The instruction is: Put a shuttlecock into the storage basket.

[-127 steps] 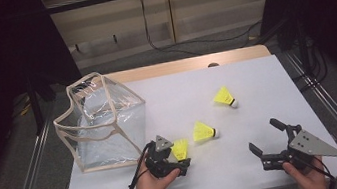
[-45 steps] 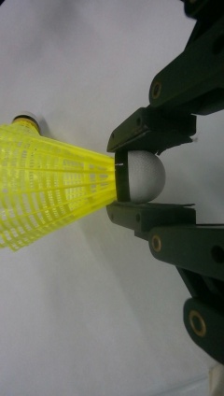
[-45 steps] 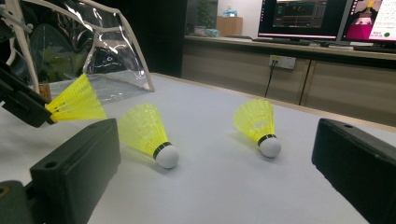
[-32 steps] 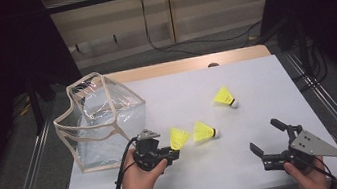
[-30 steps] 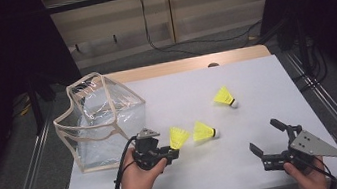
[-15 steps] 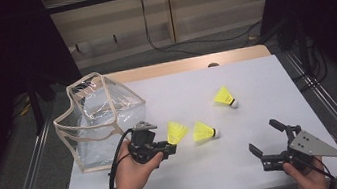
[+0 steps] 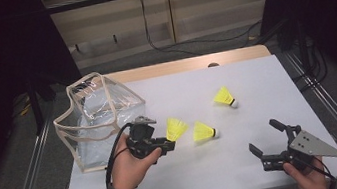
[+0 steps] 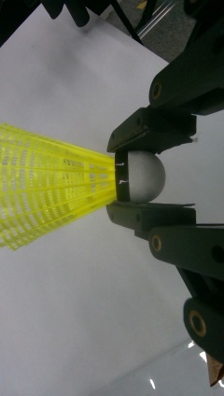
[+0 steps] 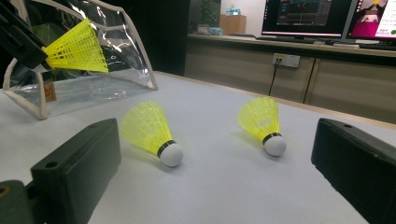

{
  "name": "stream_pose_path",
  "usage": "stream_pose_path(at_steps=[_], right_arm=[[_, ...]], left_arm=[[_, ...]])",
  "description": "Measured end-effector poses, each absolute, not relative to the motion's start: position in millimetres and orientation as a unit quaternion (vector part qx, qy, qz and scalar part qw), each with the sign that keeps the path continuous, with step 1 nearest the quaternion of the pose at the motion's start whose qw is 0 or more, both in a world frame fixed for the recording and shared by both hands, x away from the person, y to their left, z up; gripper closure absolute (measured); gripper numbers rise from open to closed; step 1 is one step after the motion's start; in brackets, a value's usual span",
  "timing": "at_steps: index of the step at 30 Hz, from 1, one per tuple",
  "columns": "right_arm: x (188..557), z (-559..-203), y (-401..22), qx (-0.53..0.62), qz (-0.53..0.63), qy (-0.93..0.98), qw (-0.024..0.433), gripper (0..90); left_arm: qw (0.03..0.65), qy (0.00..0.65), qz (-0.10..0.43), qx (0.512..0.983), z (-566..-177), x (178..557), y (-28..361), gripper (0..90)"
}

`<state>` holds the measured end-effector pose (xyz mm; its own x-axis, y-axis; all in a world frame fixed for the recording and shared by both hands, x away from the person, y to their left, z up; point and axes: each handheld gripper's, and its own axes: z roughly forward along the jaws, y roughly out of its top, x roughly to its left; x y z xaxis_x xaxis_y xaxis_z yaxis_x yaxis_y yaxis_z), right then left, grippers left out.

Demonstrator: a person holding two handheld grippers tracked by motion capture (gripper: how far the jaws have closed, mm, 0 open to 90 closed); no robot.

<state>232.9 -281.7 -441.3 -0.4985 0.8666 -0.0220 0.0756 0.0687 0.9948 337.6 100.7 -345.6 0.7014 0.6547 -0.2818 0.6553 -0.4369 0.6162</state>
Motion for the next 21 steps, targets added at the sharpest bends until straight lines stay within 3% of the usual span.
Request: stream_pose_path(at_steps=[21], right_arm=[[232.8, -440.9, -280.7, 0.362, 0.578, 0.646, 0.342, 1.1]], left_arm=[[0.355, 0.382, -0.006, 0.853, -320.3, 346.2, 96.9, 64.9]])
